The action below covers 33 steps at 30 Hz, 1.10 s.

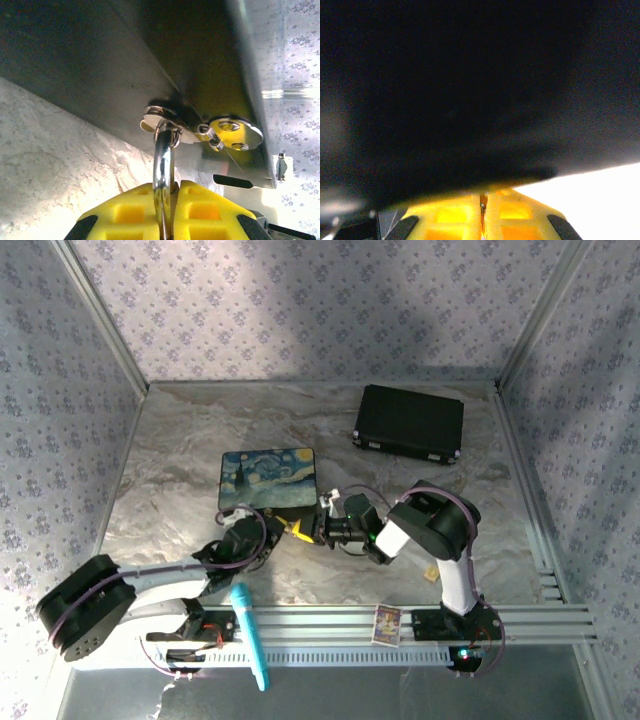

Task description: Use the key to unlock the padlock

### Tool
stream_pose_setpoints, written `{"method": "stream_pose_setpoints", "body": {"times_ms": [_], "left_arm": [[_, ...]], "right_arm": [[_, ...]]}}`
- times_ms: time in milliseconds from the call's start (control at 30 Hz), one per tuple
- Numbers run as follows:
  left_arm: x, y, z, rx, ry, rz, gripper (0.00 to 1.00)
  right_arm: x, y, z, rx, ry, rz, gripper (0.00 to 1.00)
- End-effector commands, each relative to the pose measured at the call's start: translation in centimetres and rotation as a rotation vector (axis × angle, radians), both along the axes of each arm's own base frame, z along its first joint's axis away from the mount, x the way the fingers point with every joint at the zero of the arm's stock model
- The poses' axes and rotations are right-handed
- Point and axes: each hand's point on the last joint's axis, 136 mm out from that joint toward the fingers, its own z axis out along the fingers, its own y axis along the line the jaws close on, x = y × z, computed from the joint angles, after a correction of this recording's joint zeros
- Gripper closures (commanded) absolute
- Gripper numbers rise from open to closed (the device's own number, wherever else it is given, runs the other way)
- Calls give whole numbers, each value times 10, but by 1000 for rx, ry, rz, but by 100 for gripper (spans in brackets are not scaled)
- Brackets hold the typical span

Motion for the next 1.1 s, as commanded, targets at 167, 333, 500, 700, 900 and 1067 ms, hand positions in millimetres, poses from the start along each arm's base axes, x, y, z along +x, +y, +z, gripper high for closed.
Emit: {"method": "stream_pose_setpoints", "body": {"times_ms": [167, 333, 500, 700, 900, 1067], "left_arm": [[-7, -23, 34, -65, -24, -107, 100], [-4, -9, 26, -50, -14, -67, 100], [-2, -10, 28, -55, -25, -63, 100], [-3, -16, 36, -78, -31, -85, 100], [-9, -13, 32, -61, -4, -87, 100], [-12, -5, 27, -21, 35, -74, 100]], "right_arm": [[-5, -13, 23, -59, -179, -36, 70], [-15, -19, 10, -110, -167, -22, 74], [-25, -2, 10, -88, -172, 28, 90], [-14, 9, 12, -13, -148, 3, 95], [-10, 1, 15, -97, -227, -9, 87], [-15, -35, -5, -415, -335, -5, 65]]}}
